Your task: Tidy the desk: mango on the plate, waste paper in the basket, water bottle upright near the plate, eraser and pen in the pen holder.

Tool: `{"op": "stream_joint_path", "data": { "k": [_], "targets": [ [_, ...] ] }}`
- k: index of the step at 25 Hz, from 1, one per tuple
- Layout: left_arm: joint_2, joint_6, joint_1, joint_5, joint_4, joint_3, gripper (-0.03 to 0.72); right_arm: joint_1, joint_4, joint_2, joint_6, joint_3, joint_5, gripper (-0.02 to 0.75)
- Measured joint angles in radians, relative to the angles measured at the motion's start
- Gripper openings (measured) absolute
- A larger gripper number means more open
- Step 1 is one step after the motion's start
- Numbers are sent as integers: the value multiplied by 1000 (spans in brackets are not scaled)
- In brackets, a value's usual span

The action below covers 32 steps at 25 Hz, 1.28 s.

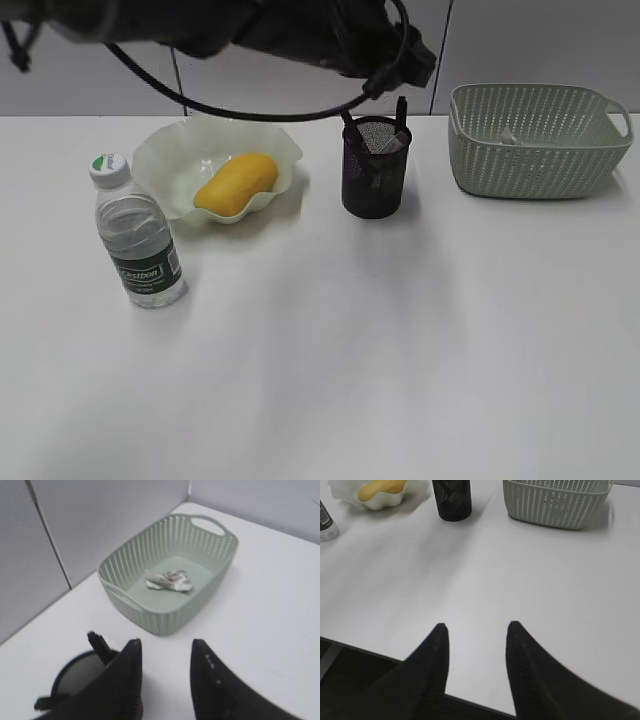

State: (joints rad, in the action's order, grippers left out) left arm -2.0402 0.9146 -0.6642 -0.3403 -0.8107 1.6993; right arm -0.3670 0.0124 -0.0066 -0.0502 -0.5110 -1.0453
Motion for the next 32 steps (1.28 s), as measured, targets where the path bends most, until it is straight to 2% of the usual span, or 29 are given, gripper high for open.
{"op": "stream_joint_path", "data": {
  "k": [2,4,8,10,11,13,15,18,22,24,28,32],
  "targets": [
    [76,-115,6,-121,137,-42,224,0,0,0,1,0,0,312],
    [144,-288,7,-226,362,-105,207,0,0,0,1,0,0,312],
    [309,-759,4,-369,818,-305,198,0,0,0,1,0,0,312],
    [440,-945,6,-378,938,-444,197,0,0,0,1,0,0,312],
    [509,-1002,6,-371,971,-517,198,0,0,0,1,0,0,312],
    [698,-1104,6,-363,995,-646,204,0,0,0,1,0,0,312],
    [890,-1148,6,-378,996,-760,252,0,0,0,1,0,0,312],
    [1203,-1169,6,-450,992,-897,372,0,0,0,1,0,0,312],
    [1599,-1124,6,-554,958,-981,519,0,0,0,1,0,0,322],
    [1755,-1051,6,-606,930,-1015,554,0,0,0,1,0,0,376],
    [1967,-987,5,-690,884,-1094,575,0,0,0,1,0,0,549],
    [2045,-979,5,-715,879,-1159,578,0,0,0,1,0,0,585]
  ]
}}
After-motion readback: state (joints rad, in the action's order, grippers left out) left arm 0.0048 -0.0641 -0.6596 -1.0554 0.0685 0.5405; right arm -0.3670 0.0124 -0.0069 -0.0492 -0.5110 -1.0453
